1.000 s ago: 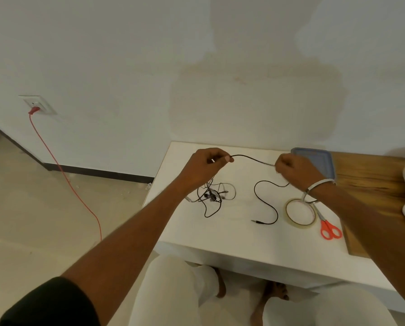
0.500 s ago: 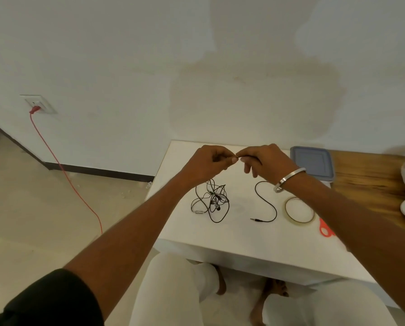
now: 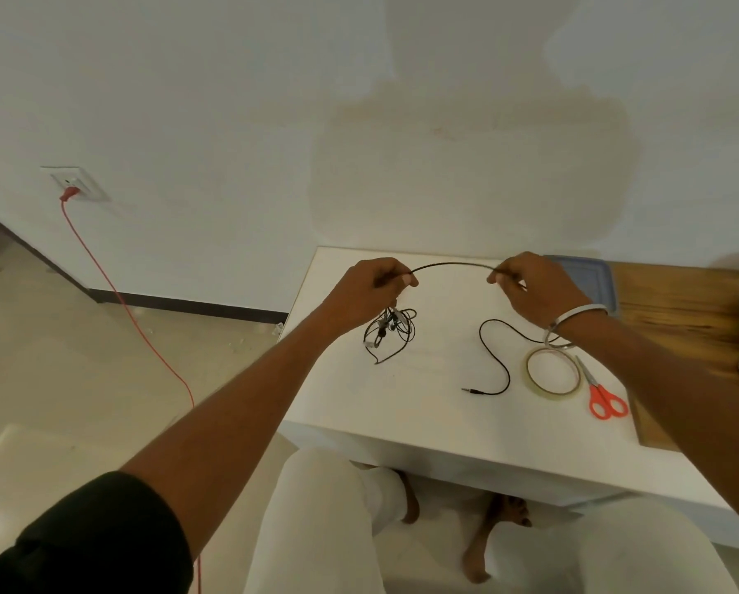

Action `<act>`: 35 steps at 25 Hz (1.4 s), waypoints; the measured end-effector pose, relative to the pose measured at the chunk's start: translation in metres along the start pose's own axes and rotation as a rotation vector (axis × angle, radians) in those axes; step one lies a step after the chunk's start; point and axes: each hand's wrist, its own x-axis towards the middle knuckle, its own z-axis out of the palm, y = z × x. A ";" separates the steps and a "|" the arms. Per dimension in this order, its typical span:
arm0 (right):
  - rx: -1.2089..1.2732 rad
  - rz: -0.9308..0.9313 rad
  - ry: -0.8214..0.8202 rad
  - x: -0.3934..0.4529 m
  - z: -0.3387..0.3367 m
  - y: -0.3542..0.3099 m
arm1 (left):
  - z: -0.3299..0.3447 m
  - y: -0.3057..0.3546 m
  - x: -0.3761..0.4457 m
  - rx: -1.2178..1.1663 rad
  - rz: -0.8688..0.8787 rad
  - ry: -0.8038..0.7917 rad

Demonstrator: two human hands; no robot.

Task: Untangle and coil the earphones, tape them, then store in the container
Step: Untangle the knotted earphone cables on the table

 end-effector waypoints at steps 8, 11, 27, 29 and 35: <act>0.096 -0.275 -0.203 -0.003 0.015 -0.051 | 0.011 0.027 0.005 0.069 0.077 -0.073; -0.036 -0.269 -0.216 0.002 0.010 -0.060 | 0.010 0.025 0.003 0.077 0.060 -0.080; 0.413 -0.282 0.003 -0.010 -0.002 -0.055 | 0.013 0.006 -0.002 0.074 0.090 -0.062; 0.470 -0.239 -0.001 -0.011 -0.004 -0.051 | 0.012 0.004 -0.002 0.070 0.118 -0.068; 0.457 -0.107 0.052 -0.010 -0.005 -0.035 | 0.011 -0.005 -0.007 -0.401 -0.017 -0.118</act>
